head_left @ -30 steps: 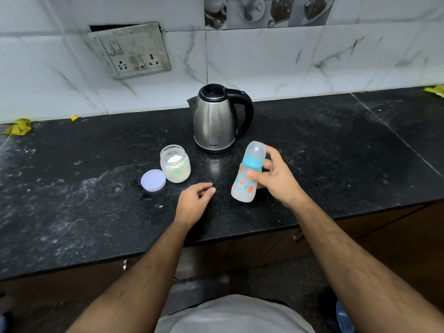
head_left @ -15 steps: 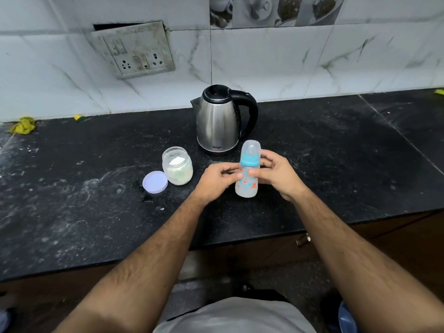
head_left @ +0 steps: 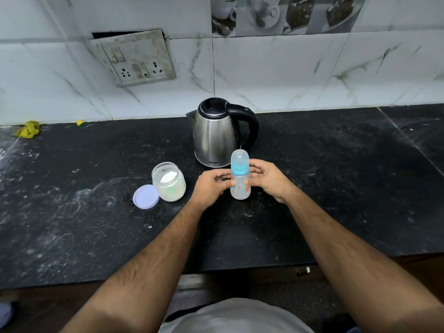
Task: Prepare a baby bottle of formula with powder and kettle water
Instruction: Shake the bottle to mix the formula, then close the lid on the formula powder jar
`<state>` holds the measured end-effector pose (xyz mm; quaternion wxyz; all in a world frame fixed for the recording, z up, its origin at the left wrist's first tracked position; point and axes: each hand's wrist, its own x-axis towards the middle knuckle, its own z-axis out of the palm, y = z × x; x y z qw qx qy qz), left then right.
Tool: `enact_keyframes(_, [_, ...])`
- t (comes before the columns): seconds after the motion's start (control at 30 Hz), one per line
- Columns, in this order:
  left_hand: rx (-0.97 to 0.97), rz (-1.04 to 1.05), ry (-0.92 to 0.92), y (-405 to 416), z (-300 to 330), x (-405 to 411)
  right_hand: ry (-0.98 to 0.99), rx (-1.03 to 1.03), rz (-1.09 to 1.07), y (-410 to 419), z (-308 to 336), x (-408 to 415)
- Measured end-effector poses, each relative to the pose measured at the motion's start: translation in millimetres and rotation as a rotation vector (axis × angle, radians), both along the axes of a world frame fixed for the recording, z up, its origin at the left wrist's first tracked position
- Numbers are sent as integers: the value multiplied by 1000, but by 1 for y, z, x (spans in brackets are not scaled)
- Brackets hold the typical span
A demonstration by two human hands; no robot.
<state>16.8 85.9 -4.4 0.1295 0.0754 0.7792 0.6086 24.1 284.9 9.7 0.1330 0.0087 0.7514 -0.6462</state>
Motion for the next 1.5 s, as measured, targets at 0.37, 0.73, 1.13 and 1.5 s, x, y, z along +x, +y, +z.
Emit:
enact_keyframes(0.37, [-89, 102, -9, 22, -30, -40, 84, 147, -8, 11, -23, -41])
enact_keyframes(0.73, [-63, 151, -29, 30, -41, -51, 92, 185, -33, 13, -40, -57])
enact_keyframes(1.13, [-138, 122, -58, 12, -45, -28, 73, 340, -384, -5, -45, -22])
enact_keyframes(1.5, [-155, 149, -25, -67, -58, 43, 241, 392, -412, -87, -55, 44])
